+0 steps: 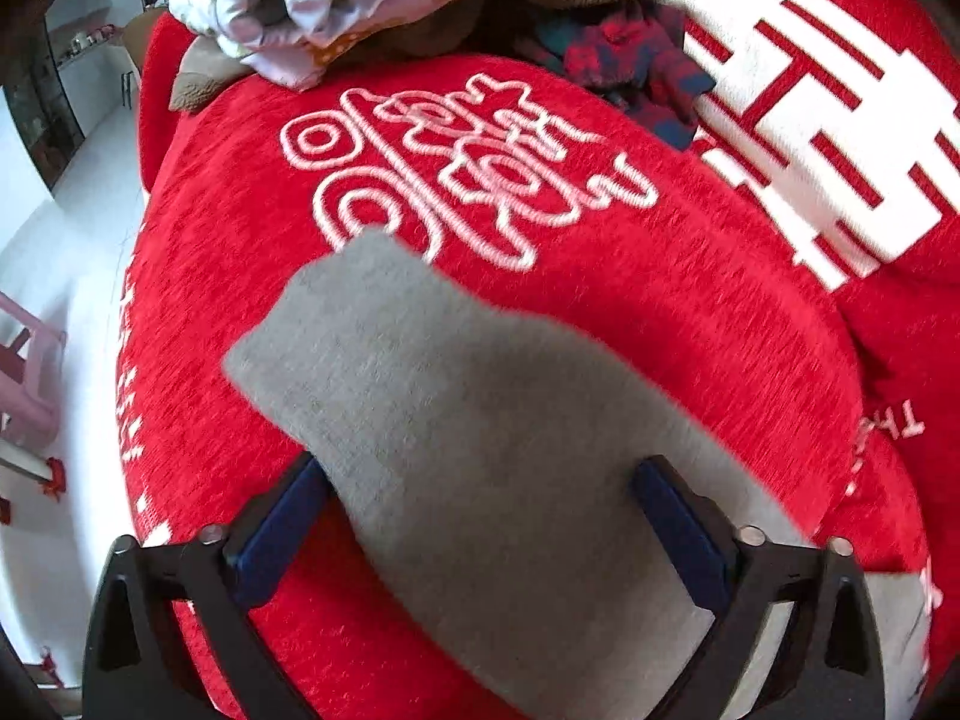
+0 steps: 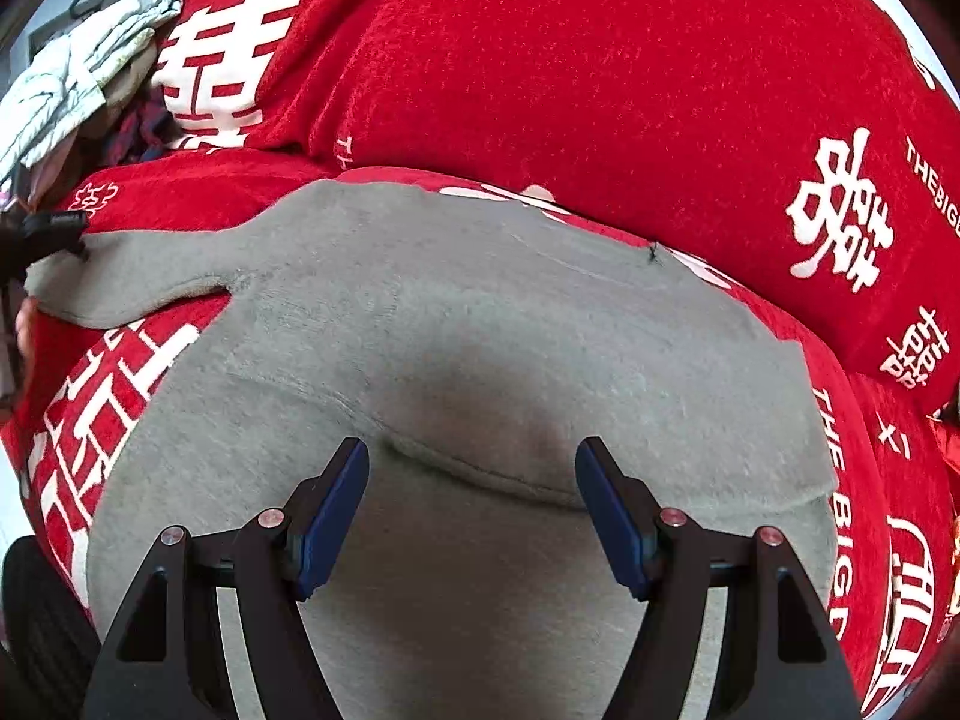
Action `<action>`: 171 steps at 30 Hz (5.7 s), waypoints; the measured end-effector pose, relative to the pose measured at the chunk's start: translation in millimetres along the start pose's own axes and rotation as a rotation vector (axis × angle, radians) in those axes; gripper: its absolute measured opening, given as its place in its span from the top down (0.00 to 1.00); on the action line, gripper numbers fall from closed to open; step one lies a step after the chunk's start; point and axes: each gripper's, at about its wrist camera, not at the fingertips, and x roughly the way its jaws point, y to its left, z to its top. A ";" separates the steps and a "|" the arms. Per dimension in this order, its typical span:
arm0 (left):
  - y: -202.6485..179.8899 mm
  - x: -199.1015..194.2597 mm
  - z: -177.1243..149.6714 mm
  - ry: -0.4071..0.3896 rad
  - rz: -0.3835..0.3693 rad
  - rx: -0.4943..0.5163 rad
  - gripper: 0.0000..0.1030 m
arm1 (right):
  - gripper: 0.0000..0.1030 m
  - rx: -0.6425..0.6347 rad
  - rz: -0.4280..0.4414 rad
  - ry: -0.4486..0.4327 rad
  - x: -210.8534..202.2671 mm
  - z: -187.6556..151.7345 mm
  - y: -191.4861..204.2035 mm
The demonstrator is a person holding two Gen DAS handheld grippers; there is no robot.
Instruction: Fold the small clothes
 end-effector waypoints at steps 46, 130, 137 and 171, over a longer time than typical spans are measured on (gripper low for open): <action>-45.5 -137.7 -25.9 -0.182 -0.188 0.305 0.89 | 0.29 0.031 0.135 0.068 56.6 88.9 26.8; -362.8 -244.6 -418.8 -0.143 -0.294 1.057 0.89 | 0.29 0.415 0.018 0.013 22.2 -73.5 -292.1; -357.9 -230.4 -423.1 -0.058 -0.363 1.046 0.86 | 0.29 0.439 0.010 0.011 20.4 -83.9 -304.1; -251.6 -185.5 -320.4 0.023 -0.461 0.925 0.06 | 0.29 0.046 -0.159 0.206 68.3 13.9 -226.4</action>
